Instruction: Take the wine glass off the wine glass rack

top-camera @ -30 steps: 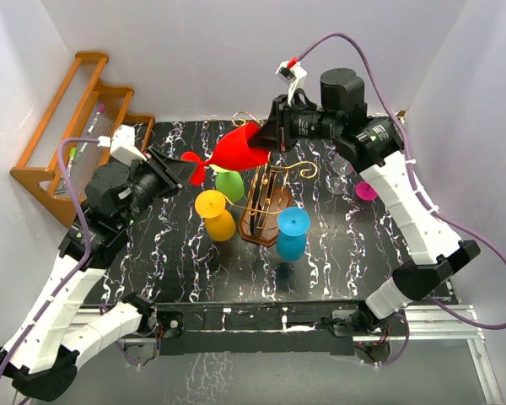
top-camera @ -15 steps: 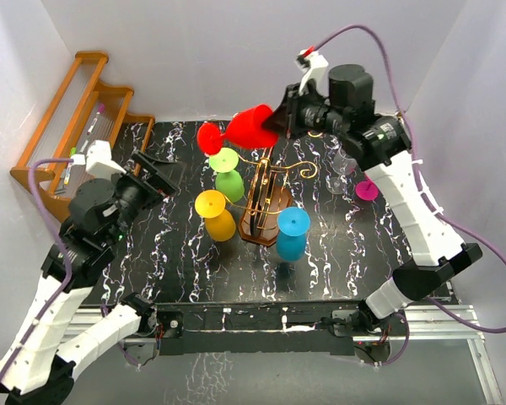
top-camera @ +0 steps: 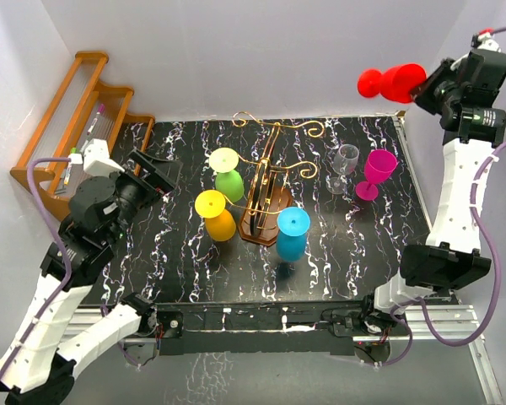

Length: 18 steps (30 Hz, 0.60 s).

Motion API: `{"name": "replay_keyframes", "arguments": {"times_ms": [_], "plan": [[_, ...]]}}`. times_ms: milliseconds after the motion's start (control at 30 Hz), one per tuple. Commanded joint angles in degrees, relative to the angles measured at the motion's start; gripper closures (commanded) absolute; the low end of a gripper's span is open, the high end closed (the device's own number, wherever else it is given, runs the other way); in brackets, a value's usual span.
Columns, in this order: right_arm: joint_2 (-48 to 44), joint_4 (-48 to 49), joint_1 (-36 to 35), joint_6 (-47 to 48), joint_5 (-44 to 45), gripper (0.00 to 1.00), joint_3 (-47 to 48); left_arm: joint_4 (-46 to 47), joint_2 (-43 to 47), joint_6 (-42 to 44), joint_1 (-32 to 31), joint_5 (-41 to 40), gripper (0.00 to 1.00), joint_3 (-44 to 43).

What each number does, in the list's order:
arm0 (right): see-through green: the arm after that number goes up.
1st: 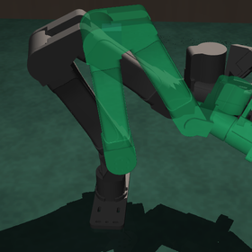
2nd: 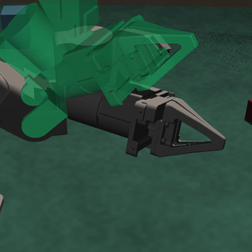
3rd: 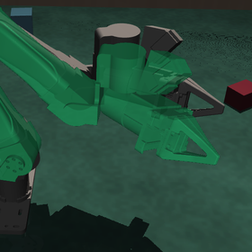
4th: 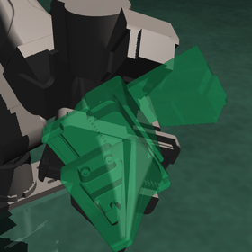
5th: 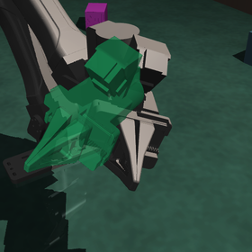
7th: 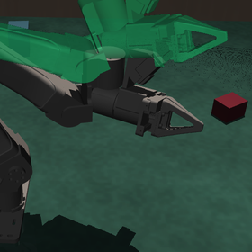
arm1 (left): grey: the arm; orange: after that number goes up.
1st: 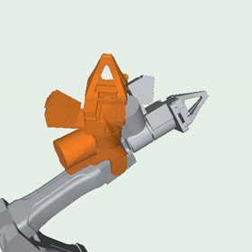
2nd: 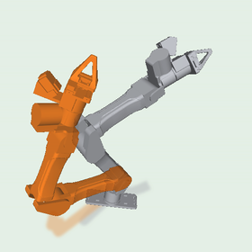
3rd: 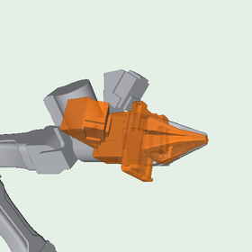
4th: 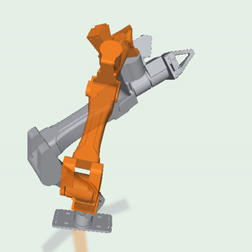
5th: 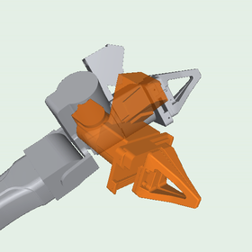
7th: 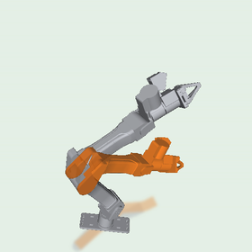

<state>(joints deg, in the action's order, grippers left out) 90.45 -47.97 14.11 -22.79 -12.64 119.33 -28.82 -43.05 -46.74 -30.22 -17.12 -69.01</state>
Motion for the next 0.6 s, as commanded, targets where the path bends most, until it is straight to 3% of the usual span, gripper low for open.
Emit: {"name": "replay_keyframes", "arguments": {"times_ms": [0,300,567], "plan": [[-6.73,-4.61,0.48,2.40,3.41,0.92,-7.55,-1.97,-2.25,2.09,-0.20,-1.23,0.13,-4.10],[-17.92,-13.11,-0.72,6.41,9.66,0.92,-18.97,-6.56,-13.46,6.30,-0.23,-1.27,0.26,-13.99],[-20.08,-19.78,-11.00,8.41,13.67,0.92,-27.46,-9.67,-24.38,8.59,-0.22,2.27,0.26,-24.73]]}}
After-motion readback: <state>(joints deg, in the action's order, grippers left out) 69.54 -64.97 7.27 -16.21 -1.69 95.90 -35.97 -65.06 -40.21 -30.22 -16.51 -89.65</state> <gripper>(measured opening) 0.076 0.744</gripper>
